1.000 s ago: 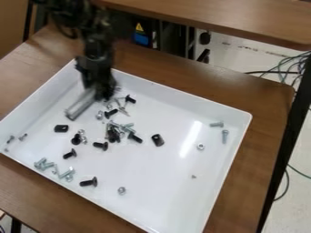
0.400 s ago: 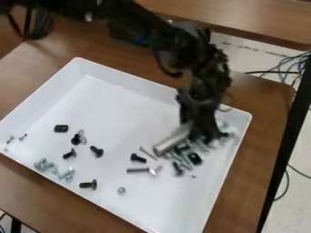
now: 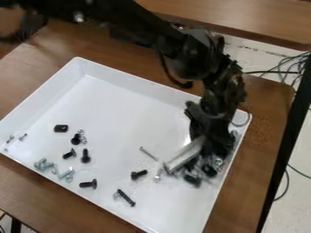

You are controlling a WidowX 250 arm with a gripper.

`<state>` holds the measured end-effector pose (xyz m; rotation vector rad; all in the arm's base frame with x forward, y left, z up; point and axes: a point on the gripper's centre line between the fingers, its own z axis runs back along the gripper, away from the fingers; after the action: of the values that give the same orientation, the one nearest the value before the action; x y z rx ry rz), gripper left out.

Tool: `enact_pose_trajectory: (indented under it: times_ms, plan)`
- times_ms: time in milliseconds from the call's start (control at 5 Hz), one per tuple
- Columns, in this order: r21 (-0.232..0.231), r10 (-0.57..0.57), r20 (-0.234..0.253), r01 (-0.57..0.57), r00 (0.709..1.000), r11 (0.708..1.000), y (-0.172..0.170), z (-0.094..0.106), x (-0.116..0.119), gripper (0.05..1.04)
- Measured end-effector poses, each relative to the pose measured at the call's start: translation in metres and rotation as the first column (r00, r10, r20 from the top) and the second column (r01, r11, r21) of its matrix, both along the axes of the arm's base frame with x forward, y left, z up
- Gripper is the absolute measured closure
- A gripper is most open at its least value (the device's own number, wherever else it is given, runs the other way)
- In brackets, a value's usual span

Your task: Sweep into pile

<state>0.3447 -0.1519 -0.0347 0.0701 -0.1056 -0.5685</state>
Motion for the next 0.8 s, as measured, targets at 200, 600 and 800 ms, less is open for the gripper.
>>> enact_pose_trajectory:
  times_ms: [200,600,800]
  plan:
    - [0.016,0.045,-0.006,-0.045,0.999,0.999,0.018,0.006,-0.005,0.729]
    - [0.047,0.272,0.059,-0.275,0.960,0.960,0.107,0.043,0.006,0.729]
    - [0.105,0.345,0.067,-0.350,0.936,0.931,0.152,0.052,0.006,0.729]
